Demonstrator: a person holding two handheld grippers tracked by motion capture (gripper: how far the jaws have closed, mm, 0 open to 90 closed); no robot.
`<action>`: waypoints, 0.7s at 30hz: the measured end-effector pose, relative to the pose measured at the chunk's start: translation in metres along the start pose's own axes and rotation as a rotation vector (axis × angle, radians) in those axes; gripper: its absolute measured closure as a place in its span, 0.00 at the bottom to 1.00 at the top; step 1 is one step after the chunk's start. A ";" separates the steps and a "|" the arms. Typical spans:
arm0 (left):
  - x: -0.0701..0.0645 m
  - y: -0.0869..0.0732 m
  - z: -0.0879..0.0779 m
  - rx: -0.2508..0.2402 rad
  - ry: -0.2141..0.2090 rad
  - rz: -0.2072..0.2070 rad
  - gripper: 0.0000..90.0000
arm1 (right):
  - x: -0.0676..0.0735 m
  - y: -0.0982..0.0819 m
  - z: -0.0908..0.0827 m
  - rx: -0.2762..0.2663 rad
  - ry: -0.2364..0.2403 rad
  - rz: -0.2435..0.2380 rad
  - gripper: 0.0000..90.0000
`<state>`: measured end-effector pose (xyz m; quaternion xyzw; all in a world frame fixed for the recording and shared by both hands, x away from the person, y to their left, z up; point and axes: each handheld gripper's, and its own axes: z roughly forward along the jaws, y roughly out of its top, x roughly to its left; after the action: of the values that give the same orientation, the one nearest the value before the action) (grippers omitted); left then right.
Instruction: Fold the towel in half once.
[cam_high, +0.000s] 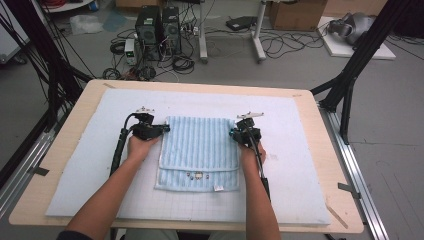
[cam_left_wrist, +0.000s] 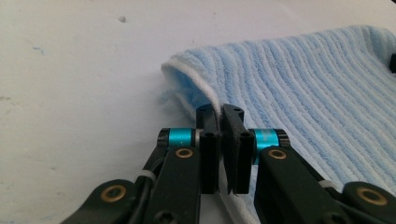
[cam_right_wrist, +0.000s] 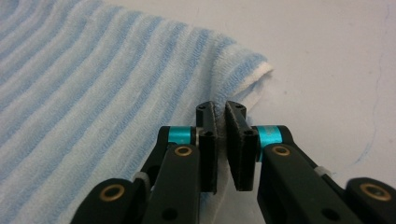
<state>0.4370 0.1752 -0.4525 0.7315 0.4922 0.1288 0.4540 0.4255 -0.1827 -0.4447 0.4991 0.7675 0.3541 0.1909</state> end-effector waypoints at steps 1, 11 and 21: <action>0.000 0.000 -0.001 -0.002 0.003 0.009 0.82 | 0.000 0.000 -0.001 -0.001 -0.010 -0.002 0.83; -0.009 -0.013 -0.037 -0.057 -0.116 0.039 0.47 | 0.009 -0.005 -0.036 -0.070 0.050 -0.074 0.66; -0.021 -0.026 -0.063 -0.127 -0.156 0.085 0.37 | 0.016 -0.014 -0.068 -0.110 0.094 -0.121 0.51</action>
<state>0.3717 0.1941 -0.4329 0.7294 0.4146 0.1215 0.5304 0.3662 -0.1961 -0.4078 0.4235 0.7837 0.4067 0.2029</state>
